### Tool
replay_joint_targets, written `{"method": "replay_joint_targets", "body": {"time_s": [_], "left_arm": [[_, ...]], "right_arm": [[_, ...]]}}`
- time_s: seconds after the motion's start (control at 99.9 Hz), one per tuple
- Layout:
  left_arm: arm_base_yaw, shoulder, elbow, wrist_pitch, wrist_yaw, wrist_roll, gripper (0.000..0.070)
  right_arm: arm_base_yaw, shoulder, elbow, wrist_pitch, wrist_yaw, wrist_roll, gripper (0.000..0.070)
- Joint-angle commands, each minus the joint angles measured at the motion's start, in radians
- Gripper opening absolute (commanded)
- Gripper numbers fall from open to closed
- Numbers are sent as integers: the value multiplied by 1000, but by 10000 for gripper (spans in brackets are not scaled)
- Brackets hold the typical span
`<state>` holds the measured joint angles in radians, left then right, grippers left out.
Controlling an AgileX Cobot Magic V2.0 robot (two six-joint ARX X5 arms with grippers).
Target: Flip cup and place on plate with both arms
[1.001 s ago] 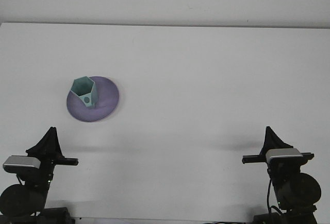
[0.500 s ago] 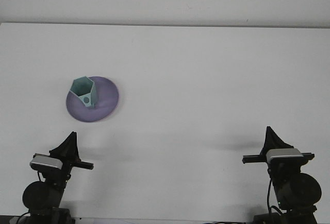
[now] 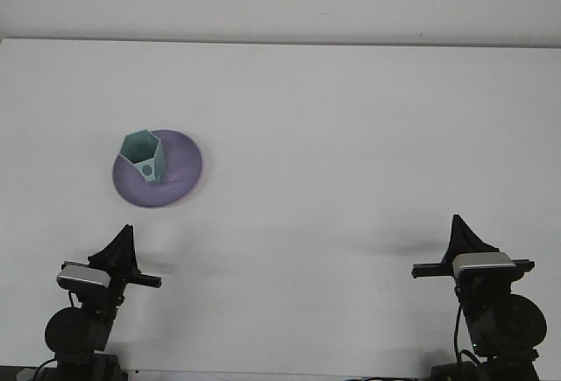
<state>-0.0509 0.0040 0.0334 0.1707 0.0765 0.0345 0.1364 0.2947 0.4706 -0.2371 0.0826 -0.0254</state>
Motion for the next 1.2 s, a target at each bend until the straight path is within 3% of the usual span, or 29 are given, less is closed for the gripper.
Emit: {"method": "replay_joint_targets", "body": {"time_s": [0.0,0.72,0.911,1.071,1.191], "left_arm": [[-1,-1,-20,10,-2,-2,14],[-1,-1,-19,10,-2,-2,14],[-1,-1,-19,10,-2,-2,14],[-1,-1,-19,10,-2,-2,14],[-1,-1,-19,10,-2,-2,14]], "right_arm": [[1,0,10,13,3,13,0],[1,0,10,16,5,7,0],[-30,-21,-47,64,28,-66,0],[-95,-131,-237,211,-87,-154,0],[-104,-228,-343,216,-108,-216,0]]}}
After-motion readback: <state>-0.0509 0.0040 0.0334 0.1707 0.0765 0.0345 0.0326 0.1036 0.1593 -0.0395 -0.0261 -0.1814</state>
